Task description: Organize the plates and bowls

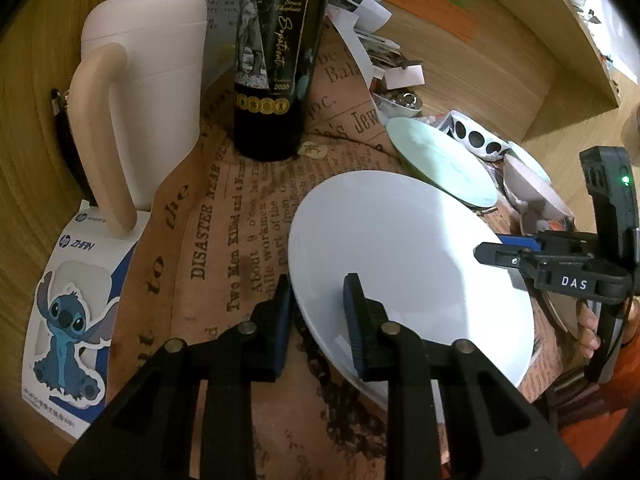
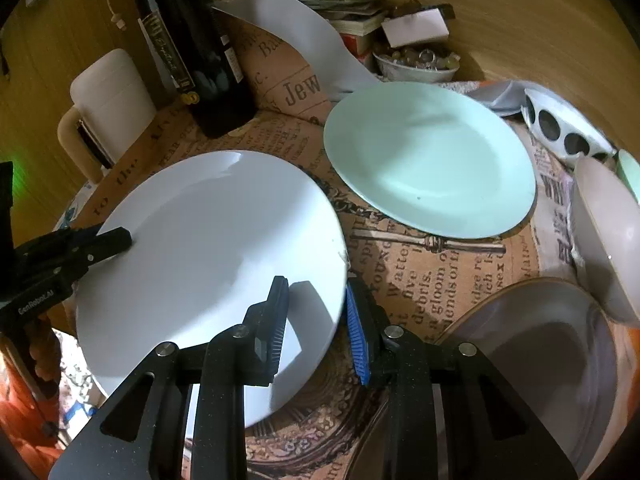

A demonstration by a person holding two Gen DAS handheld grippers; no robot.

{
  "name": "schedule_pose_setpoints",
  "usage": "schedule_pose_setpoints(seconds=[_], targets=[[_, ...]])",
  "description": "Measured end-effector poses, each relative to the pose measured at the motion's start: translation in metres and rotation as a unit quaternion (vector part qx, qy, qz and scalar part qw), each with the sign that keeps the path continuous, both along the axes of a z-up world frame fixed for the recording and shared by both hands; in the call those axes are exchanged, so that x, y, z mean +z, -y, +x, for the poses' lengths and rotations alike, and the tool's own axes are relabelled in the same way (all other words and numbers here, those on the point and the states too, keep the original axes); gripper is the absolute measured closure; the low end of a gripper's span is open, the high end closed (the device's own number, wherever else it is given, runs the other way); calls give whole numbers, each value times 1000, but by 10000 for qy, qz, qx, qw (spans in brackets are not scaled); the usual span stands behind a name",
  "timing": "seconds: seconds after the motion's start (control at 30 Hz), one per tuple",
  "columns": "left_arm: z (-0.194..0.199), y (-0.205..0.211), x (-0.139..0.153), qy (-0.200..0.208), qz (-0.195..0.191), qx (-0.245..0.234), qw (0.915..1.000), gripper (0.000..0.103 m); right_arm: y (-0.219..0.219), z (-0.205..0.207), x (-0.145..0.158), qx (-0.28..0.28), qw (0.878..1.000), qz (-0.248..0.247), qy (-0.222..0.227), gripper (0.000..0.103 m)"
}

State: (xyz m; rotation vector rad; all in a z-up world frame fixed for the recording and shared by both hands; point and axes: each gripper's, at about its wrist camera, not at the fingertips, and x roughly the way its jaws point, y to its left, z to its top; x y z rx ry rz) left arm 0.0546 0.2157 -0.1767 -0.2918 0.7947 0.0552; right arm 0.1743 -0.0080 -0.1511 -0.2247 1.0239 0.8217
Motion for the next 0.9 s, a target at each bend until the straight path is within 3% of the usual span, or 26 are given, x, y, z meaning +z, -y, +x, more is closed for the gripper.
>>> schedule_pose_setpoints(seconds=[0.33, 0.73, 0.9], targets=[[-9, 7, -1, -6, -88, -189, 9998, 77, 2, -4, -4, 42, 9999, 99, -22, 70], [-10, 14, 5, -1, 18, 172, 9998, 78, 11, -8, 1, -262, 9988, 406, 65, 76], [-13, 15, 13, 169, -5, 275, 9995, 77, 15, -17, 14, -311, 9973, 567, 348, 76]])
